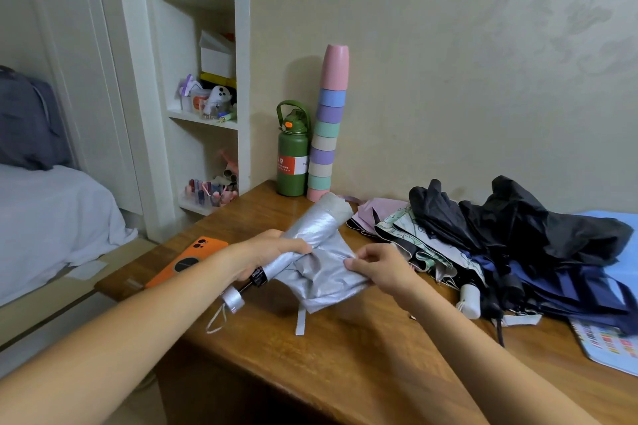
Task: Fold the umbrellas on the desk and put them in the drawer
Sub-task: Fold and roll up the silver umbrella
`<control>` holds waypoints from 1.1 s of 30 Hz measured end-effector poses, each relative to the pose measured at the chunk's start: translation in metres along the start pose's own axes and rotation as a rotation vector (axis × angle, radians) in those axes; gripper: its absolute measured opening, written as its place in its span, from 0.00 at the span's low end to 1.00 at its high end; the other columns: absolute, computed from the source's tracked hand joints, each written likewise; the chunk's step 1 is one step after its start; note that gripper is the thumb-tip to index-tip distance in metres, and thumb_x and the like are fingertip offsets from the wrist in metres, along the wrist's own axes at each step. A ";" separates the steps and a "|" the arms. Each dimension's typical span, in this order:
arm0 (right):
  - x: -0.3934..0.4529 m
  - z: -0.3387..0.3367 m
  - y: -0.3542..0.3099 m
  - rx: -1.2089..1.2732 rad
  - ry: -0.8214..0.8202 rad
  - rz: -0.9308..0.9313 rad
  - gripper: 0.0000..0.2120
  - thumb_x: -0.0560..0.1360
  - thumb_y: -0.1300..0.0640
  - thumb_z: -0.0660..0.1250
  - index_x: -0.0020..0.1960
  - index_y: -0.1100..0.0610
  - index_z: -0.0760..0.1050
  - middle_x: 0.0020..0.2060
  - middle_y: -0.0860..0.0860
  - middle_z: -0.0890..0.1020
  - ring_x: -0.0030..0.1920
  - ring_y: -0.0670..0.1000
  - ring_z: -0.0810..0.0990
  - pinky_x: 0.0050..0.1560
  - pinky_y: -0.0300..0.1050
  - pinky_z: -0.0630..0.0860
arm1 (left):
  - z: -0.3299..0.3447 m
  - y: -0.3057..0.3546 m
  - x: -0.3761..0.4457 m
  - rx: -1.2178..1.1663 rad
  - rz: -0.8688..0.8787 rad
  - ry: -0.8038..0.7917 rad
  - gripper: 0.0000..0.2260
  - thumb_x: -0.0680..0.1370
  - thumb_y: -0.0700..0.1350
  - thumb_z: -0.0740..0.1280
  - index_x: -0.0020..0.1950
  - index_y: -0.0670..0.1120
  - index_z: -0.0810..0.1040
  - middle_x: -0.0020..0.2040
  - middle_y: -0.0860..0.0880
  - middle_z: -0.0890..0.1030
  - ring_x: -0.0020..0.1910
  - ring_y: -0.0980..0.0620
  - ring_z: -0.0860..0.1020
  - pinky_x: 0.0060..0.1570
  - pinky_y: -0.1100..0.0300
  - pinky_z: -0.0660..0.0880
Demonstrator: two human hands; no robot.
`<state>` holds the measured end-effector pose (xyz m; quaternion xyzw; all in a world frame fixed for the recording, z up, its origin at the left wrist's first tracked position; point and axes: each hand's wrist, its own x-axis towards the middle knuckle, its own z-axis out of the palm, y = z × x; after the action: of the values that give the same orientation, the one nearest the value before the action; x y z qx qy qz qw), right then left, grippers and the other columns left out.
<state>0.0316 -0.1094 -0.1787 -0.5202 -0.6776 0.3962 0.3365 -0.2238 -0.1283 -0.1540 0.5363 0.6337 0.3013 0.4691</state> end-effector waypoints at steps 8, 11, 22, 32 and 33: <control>-0.002 -0.006 -0.015 0.188 -0.043 0.091 0.08 0.81 0.49 0.68 0.45 0.50 0.80 0.42 0.52 0.80 0.43 0.52 0.78 0.42 0.45 0.78 | 0.006 -0.009 0.005 -0.065 0.026 0.040 0.34 0.72 0.56 0.78 0.72 0.45 0.71 0.63 0.48 0.80 0.59 0.49 0.79 0.58 0.55 0.77; -0.004 -0.012 -0.015 0.059 -0.120 0.110 0.15 0.76 0.45 0.74 0.47 0.56 0.76 0.37 0.54 0.75 0.32 0.48 0.73 0.30 0.38 0.67 | 0.003 -0.011 0.006 -0.092 0.042 0.031 0.34 0.69 0.54 0.82 0.69 0.45 0.74 0.58 0.47 0.84 0.56 0.48 0.83 0.62 0.50 0.79; -0.021 0.014 -0.013 -0.588 0.067 -0.822 0.18 0.75 0.51 0.69 0.62 0.52 0.72 0.60 0.48 0.72 0.62 0.49 0.71 0.62 0.43 0.68 | 0.003 -0.006 0.000 -0.191 -0.163 0.086 0.41 0.60 0.63 0.75 0.68 0.45 0.72 0.61 0.41 0.79 0.57 0.41 0.79 0.60 0.46 0.77; -0.016 0.030 0.001 -0.938 0.238 -1.170 0.09 0.79 0.59 0.69 0.44 0.53 0.71 0.40 0.49 0.72 0.42 0.51 0.67 0.46 0.42 0.59 | -0.008 -0.011 -0.002 -0.193 -0.207 0.125 0.33 0.68 0.59 0.75 0.66 0.43 0.72 0.56 0.39 0.81 0.54 0.40 0.81 0.56 0.49 0.80; -0.018 0.030 0.002 -0.975 0.234 -1.192 0.08 0.80 0.58 0.68 0.44 0.53 0.70 0.40 0.49 0.71 0.42 0.51 0.66 0.47 0.42 0.58 | -0.009 -0.011 -0.001 -0.196 -0.207 0.128 0.32 0.69 0.57 0.74 0.67 0.43 0.73 0.56 0.39 0.81 0.54 0.39 0.82 0.55 0.49 0.80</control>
<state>0.0101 -0.1320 -0.1947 -0.1959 -0.9006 -0.2516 0.2953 -0.2361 -0.1307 -0.1602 0.3996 0.6817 0.3453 0.5064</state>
